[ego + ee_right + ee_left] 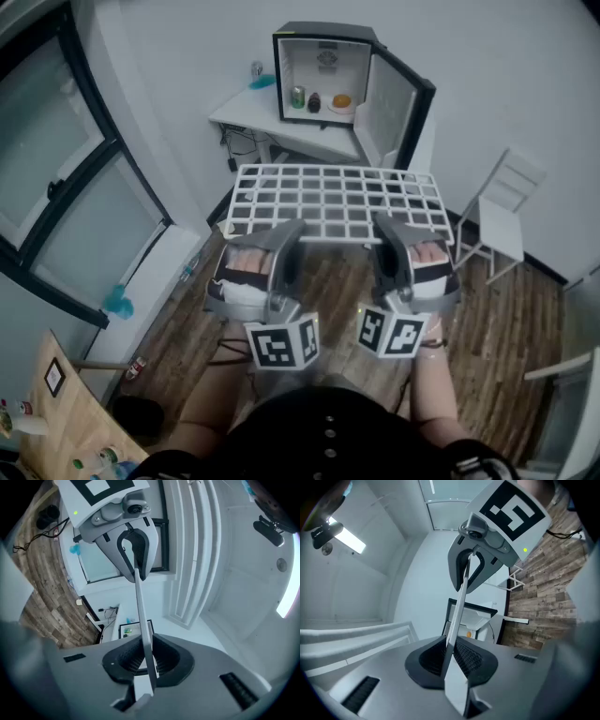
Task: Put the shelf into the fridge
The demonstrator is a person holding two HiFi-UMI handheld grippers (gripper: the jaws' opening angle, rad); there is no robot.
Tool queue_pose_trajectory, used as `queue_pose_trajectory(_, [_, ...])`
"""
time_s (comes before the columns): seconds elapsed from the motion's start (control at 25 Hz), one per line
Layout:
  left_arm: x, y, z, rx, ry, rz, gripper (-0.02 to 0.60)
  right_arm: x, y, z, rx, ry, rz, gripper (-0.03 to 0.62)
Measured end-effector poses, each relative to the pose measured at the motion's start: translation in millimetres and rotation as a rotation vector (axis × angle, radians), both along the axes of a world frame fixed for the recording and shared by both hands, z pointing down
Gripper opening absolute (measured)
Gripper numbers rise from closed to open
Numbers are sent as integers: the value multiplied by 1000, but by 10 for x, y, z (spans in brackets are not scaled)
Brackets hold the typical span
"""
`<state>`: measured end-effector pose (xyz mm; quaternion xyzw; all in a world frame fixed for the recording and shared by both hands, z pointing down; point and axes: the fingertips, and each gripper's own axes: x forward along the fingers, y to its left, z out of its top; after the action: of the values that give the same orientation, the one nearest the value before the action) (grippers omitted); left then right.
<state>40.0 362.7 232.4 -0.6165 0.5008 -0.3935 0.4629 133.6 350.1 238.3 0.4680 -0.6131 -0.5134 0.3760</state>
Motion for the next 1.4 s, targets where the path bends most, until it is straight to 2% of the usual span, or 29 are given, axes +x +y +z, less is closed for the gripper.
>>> queue_pose_trajectory(0.56, [124,-183,61,-1,8,-23,46,123,-200,44,-13,-15,-19,48])
queue_pose_trajectory(0.68, [170,-231,74,-7,14,-24,46,173,-259,5,-14,-41,-21,86])
queue_pose_trajectory(0.84, [216,-258,57,17,3,-38,46,218,-309,-8,2,-48,-38,86])
queue_pose_trajectory(1.12, [311,-281,124,15,1,-65,46,307,-359,77,-11,-50,-61,81])
queue_pose_trajectory(1.4, [320,-581,197,6,4,-77,46,316,-663,161,-14,-52,-67,80])
